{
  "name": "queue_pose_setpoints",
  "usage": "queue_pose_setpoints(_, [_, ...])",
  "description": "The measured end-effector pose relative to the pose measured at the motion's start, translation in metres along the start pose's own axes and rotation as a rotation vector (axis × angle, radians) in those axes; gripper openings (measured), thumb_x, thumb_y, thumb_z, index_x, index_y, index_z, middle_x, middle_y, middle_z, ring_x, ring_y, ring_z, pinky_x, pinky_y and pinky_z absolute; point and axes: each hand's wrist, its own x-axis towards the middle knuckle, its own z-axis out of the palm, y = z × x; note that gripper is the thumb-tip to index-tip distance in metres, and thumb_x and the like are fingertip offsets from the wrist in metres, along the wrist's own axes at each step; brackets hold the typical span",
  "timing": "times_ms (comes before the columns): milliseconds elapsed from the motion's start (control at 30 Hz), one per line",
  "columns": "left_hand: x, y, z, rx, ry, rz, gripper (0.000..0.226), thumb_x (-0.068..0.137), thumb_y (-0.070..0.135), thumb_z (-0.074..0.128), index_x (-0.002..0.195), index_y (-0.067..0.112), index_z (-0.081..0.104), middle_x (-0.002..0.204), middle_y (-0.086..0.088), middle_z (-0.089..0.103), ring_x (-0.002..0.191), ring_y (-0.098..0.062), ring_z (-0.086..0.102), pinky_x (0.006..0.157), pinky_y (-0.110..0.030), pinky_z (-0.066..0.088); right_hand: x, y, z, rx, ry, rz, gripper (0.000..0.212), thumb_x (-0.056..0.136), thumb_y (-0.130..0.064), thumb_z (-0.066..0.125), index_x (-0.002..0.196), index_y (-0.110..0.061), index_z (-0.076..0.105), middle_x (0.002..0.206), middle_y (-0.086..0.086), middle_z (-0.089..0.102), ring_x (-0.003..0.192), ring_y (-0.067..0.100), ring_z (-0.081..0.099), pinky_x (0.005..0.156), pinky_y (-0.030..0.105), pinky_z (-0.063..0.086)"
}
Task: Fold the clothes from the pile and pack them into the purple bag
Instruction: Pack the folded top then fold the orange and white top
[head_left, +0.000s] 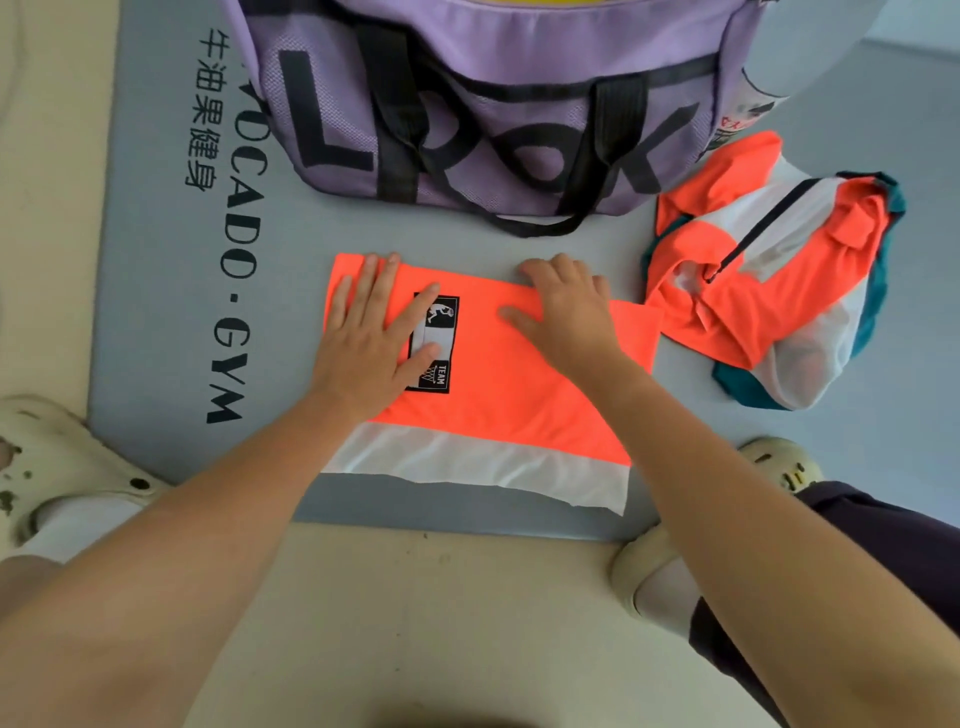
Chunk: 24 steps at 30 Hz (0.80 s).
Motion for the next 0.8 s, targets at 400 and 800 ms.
queue_pose_setpoints(400, [0.045,-0.024,-0.057,-0.029,-0.206,-0.238,0.070,0.060,0.078,0.068,0.102,0.022,0.067,0.106,-0.007,0.053,0.108,-0.029,0.042,0.092,-0.042,0.025,0.048,-0.019,-0.019,0.018,-0.443,-0.109,0.032,0.081,-0.044,0.072,0.095,-0.017,0.061,0.090,-0.002,0.051,0.087,0.017,0.046,0.072,0.027,0.031])
queue_pose_setpoints(800, [0.081,0.035,-0.081,-0.076,0.059,-0.030,0.072,0.067,0.036,0.082,0.130,0.015,0.053,0.135,-0.011,0.049,0.126,-0.034,0.044,0.102,-0.043,0.035,-0.038,-0.003,0.003,0.782,-0.422,0.523,0.014,0.083,-0.028,0.076,0.089,-0.019,0.068,0.089,0.003,0.070,0.076,0.017,0.066,0.076,0.035,0.055])
